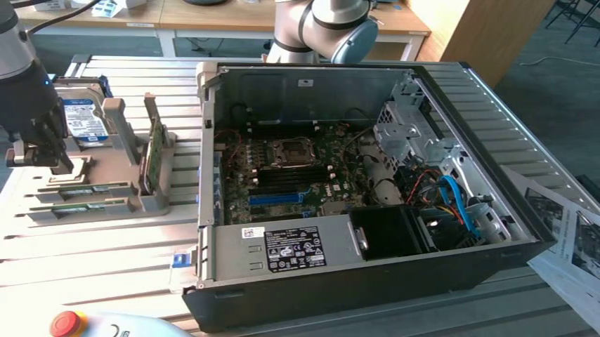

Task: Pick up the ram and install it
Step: 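Pick up the ram and move it above insertion slot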

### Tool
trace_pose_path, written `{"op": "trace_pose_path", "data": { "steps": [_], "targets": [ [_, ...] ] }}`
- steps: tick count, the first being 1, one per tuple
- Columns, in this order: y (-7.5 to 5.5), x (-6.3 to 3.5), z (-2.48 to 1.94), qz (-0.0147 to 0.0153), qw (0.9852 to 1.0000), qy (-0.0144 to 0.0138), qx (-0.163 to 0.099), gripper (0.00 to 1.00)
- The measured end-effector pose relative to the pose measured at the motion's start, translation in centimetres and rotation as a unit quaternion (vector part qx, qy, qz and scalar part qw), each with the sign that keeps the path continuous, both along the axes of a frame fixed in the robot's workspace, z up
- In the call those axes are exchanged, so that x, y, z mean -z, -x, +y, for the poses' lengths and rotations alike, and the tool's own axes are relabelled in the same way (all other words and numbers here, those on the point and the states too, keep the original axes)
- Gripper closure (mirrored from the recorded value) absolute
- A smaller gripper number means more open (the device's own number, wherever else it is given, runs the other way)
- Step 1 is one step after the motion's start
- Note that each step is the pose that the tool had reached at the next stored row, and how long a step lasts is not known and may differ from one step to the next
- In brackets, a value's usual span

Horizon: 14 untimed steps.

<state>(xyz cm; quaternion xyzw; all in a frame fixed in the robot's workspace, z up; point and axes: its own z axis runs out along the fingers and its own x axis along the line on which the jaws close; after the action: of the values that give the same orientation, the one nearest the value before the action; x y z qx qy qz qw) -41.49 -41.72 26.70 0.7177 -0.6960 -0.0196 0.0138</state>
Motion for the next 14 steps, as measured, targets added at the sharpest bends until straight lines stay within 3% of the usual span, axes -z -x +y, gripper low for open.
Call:
{"op": "trace_pose_path", "data": {
  "steps": [7,10,14],
  "targets": [
    [0.0,0.0,0.0,0.0,1.0,0.0,0.0,0.89],
    [0.0,0.0,0.0,0.0,1.0,0.0,0.0,0.76],
    [0.0,0.0,0.0,0.0,1.0,0.0,0.0,0.76]
  ]
}}
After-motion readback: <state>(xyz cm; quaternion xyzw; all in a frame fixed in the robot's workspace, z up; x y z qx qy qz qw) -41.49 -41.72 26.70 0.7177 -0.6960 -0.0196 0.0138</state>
